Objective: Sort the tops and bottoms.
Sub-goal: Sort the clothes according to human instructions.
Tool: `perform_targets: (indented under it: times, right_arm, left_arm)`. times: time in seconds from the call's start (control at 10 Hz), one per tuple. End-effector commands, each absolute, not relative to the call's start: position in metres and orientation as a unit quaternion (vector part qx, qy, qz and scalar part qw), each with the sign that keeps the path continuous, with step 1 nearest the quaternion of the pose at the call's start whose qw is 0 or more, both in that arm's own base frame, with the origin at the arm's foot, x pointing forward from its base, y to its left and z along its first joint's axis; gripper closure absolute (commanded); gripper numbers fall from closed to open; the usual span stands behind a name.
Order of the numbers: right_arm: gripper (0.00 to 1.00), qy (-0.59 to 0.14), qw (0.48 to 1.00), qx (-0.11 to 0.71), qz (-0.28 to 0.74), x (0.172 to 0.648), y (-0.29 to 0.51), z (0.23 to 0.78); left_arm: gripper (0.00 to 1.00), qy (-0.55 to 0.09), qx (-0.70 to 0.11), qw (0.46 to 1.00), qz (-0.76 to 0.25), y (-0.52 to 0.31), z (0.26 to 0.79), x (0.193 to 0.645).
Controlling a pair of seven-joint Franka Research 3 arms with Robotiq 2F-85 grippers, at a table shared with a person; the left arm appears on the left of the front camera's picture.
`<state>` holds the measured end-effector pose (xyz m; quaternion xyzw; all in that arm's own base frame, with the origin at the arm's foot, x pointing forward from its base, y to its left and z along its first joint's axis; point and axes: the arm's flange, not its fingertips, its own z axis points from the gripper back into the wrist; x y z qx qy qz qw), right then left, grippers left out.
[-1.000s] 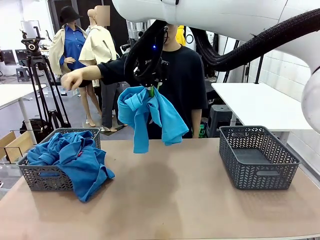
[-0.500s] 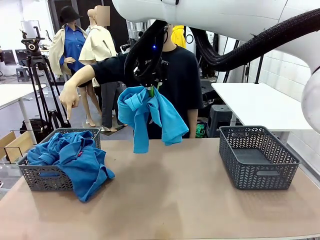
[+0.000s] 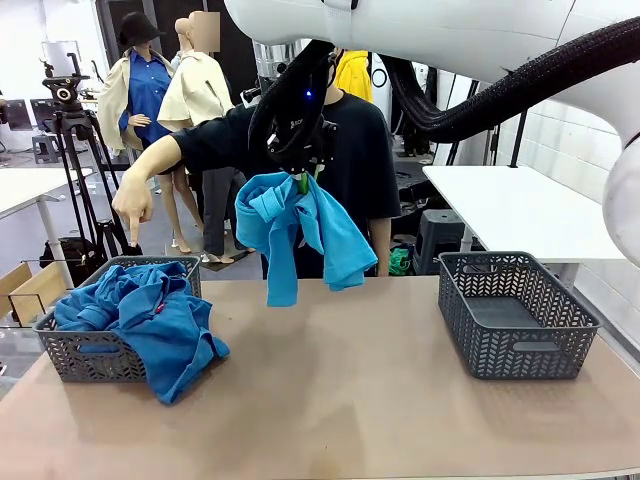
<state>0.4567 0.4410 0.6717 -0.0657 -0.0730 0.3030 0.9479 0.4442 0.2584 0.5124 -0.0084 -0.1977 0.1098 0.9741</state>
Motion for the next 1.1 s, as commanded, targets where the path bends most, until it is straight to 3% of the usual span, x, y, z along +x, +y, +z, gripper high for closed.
perform_targets:
  times: [0.0, 0.5, 0.8, 1.0]
  right_arm:
    - [1.0, -0.078, 0.946, -0.065, 0.307, 0.455, 0.441, 0.674]
    - [1.0, -0.073, 0.948, -0.066, 0.303, 0.457, 0.441, 0.672]
    - [1.0, -0.065, 0.977, -0.073, 0.189, 0.487, 0.504, 0.677]
    - [1.0, -0.069, 0.986, -0.019, 0.151, 0.512, 0.575, 0.684]
  left_arm:
    - [0.0, -0.197, -0.005, 0.975, 0.107, 0.26, 0.513, 0.443]
    - [0.0, -0.197, -0.005, 0.975, 0.107, 0.26, 0.513, 0.443]
    - [0.0, -0.197, -0.005, 0.975, 0.107, 0.26, 0.513, 0.443]
    - [0.0, -0.197, -0.005, 0.975, 0.107, 0.26, 0.513, 0.443]
